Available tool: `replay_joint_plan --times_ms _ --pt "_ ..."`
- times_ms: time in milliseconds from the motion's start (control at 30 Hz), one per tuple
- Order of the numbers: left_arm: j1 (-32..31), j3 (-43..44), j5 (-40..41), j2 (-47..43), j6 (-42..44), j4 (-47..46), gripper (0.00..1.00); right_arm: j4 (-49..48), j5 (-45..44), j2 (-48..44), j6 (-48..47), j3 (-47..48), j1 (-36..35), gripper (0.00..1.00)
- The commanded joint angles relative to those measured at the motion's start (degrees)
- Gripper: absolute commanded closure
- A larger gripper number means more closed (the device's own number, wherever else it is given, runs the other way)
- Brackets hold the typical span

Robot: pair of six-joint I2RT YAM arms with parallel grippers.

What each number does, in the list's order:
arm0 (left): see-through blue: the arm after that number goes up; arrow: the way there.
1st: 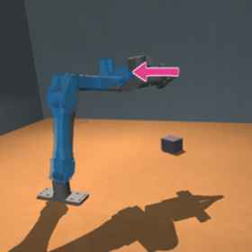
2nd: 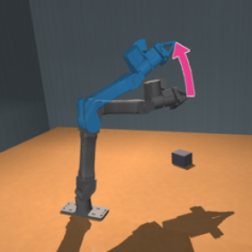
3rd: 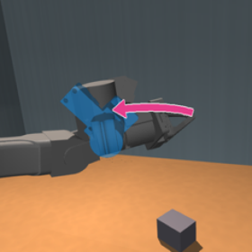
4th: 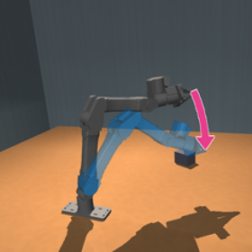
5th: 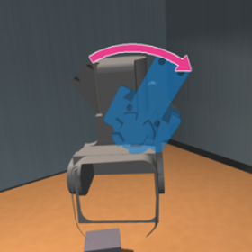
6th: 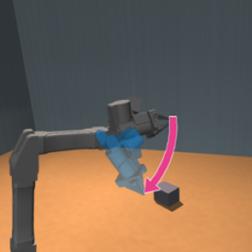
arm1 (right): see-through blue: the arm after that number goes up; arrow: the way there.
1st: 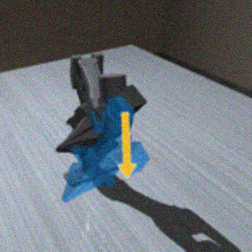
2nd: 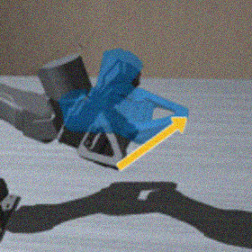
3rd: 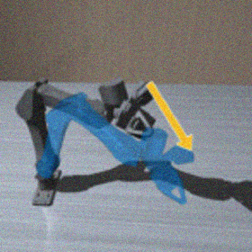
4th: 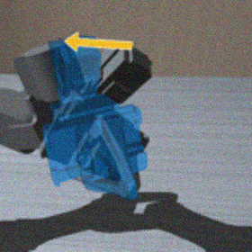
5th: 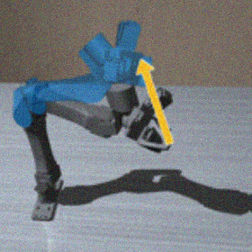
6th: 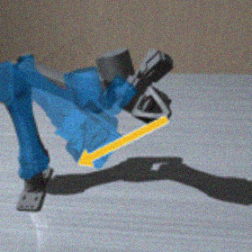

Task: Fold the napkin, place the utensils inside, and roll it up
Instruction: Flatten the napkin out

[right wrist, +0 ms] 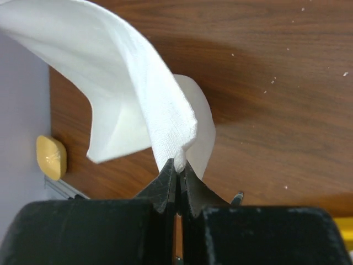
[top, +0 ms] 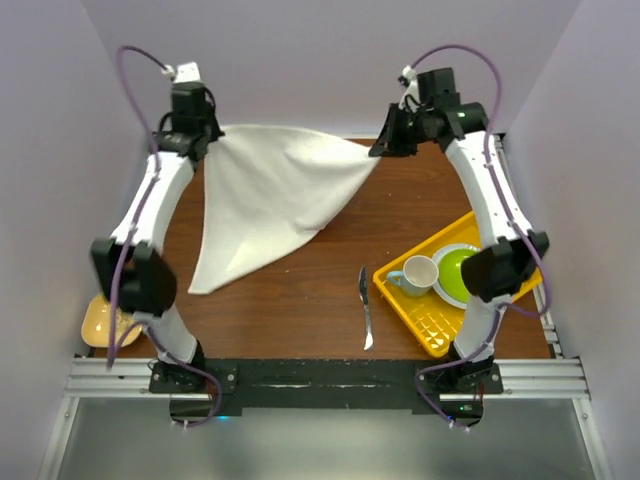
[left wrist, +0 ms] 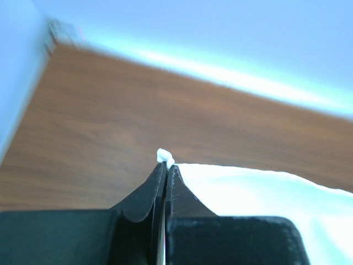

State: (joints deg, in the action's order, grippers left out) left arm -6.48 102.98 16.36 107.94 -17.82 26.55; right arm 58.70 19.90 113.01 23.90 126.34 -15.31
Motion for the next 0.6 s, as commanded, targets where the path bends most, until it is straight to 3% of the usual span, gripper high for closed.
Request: replay_joint_plan --times_ms 0,300,433,567 --pt "-0.11 -9.88 2.63 -21.86 -1.59 -6.24 1.00 -0.42 -0.57 -16.20 -2.19 -3.81 0.19 1.00" --pt "-0.11 -27.90 4.65 -58.49 -0.90 -9.40 1.00 -6.56 10.77 -36.79 -2.63 -19.28 -4.90 1.00" --pt "-0.29 -30.03 6.57 -68.20 1.74 -10.73 1.00 -11.49 14.55 -48.65 -0.80 -28.15 -5.52 1.00" --pt "-0.37 -29.94 10.96 -72.95 3.32 -11.34 1.00 -17.12 15.61 -57.62 3.60 -30.37 -5.61 1.00"
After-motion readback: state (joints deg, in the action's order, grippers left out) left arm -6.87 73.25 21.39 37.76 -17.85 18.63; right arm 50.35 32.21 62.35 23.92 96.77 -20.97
